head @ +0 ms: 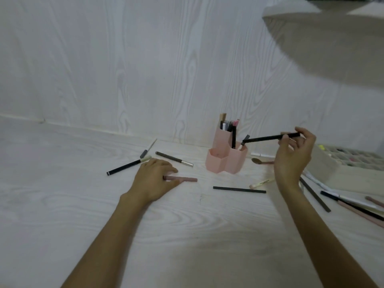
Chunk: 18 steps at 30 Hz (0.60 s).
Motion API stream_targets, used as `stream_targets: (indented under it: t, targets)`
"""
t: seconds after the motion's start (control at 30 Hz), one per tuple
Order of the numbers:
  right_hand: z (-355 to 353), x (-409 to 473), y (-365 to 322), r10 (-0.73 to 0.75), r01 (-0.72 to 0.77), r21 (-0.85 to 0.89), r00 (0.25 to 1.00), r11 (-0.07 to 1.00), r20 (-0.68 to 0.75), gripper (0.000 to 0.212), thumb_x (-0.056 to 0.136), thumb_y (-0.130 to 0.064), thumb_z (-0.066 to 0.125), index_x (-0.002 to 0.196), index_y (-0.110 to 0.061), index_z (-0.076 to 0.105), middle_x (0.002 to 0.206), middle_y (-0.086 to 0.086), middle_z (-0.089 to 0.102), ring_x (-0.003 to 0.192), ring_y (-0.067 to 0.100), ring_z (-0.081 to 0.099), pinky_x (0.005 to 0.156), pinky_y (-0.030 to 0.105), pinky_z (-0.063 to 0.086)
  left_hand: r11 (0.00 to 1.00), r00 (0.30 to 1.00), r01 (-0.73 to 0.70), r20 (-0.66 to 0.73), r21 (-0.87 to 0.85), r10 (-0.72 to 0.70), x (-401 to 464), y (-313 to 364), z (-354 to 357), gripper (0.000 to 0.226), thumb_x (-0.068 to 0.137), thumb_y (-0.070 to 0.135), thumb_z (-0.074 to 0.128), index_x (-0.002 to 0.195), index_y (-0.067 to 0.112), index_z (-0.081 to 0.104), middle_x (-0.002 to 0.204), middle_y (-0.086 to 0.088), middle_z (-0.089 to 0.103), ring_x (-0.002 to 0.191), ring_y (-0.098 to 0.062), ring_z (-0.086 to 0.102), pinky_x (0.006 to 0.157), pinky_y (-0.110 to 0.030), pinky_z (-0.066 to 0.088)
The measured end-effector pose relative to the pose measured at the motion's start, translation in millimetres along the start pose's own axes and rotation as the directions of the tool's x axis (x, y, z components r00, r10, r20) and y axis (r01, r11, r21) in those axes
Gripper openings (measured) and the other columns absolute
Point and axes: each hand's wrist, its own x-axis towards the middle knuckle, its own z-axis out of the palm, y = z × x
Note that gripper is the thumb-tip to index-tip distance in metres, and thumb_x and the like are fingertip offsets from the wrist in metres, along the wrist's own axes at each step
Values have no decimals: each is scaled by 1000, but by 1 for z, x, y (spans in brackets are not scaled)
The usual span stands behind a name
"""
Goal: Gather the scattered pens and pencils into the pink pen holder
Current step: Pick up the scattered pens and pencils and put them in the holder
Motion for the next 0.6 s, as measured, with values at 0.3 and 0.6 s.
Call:
stream_targets:
  t: [0.3,0.6]
  targets:
    - [46,23,-2,-59,336,-451,849,827,525,27,90,-16,58,112,-9,44,94,13,69,80,25,63,69,35,49,943,966,257,30,-212,-256,-1,-4,-13,34,76,22,61,107,35,64,98,16,61,96,-9,59,74,-26,39]
    - [51,10,17,-139,469,-605,849,644,510,24,91,-24,54,112,-14,62,99,8,63,98,26,52,68,30,36,887,909,416,114,-199,-401,-6,-25,-33,30,63,46,78,89,38,66,128,14,57,115,-11,49,85,-30,42]
